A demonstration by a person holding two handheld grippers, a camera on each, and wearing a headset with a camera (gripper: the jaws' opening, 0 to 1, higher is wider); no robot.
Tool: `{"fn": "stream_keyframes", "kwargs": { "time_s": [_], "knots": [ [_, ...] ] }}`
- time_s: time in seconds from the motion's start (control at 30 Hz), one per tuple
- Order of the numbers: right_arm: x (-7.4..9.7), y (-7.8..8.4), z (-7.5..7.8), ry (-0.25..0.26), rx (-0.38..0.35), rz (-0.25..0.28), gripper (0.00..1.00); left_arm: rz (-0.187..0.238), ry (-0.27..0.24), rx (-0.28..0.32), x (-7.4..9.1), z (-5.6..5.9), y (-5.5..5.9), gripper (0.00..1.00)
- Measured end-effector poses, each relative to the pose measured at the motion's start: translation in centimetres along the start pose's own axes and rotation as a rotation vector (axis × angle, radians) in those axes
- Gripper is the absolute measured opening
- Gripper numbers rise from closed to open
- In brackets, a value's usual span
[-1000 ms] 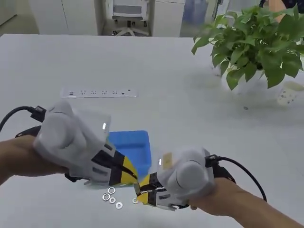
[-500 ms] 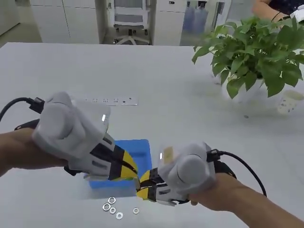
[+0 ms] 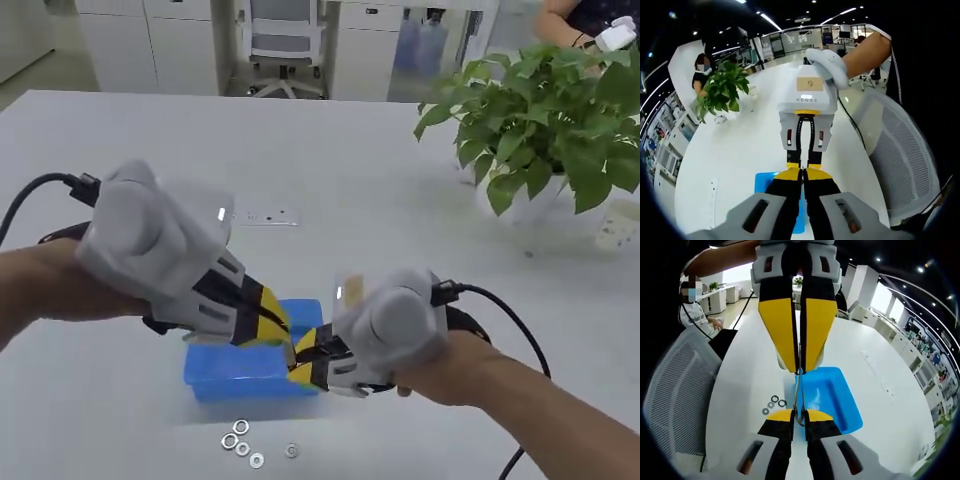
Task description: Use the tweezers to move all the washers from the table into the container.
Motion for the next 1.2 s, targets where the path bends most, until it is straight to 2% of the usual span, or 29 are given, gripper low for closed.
{"fn": "stream_keyframes", "kwargs": {
  "time_s": [0.57, 1.2],
  "knots": [
    [-2.0, 0.8, 2.9, -0.002, -0.016, -0.006, 0.10, -0.028, -0.024, 0.014, -0.8, -2.9, 1.7, 0.05],
    [-4.7, 3.0, 4.9, -0.011, -0.044, -0.039, 0.10, -0.043, -0.032, 0.052, -2.7, -5.2, 4.3, 0.05]
  ]
}}
Point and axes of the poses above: the centre of the closed fingertips' face, and the gripper's own axes: x roughly backward along the fingers, z roughly to its right, y roughly out of its underside, the point moved 3 cm from there along x, roughly backward along the fingers, and after that the axes turned 2 degrees about y, right-handed, at the moved point
